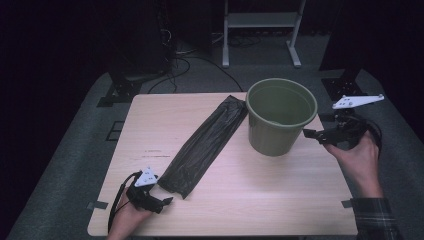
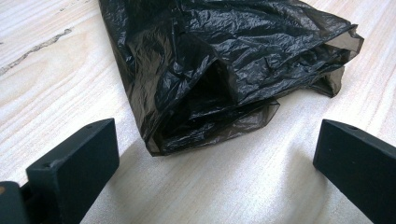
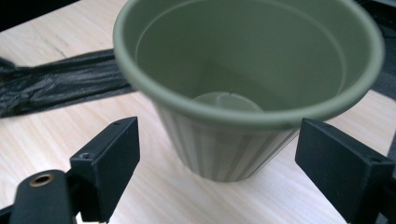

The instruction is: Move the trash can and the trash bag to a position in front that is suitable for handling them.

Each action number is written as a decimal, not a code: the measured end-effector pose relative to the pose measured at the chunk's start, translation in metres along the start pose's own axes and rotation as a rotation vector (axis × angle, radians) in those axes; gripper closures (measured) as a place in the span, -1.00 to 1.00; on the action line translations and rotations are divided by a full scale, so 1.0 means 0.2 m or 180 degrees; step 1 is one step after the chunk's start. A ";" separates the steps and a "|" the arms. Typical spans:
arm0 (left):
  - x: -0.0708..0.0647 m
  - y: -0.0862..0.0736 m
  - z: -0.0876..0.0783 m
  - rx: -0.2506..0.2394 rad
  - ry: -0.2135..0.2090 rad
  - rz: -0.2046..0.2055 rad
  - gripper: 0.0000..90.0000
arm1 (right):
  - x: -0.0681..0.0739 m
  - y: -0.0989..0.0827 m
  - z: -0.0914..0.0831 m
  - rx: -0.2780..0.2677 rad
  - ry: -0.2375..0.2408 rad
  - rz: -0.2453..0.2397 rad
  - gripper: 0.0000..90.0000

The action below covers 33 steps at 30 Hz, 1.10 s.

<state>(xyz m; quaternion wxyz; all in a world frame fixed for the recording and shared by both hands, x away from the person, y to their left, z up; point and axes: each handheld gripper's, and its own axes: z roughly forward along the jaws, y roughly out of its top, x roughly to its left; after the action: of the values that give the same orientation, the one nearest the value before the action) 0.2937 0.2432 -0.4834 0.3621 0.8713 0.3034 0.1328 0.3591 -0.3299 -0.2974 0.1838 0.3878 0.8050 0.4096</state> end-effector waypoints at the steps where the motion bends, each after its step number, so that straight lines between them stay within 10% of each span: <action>1: 0.00 0.00 0.00 -0.0001 0.0001 -0.0001 -1.00 | -0.01 0.03 0.00 0.0003 -0.0015 0.0033 -0.72; 33: 0.00 0.00 0.00 -0.0007 0.0000 0.0009 -1.00 | -0.28 0.18 0.22 0.0360 -0.0337 0.0420 -0.46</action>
<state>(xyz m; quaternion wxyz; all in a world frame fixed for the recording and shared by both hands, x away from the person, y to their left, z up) 0.2937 0.2431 -0.4836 0.3629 0.8713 0.3021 0.1337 0.4382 -0.3373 -0.2951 0.1765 0.4708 0.7888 0.3537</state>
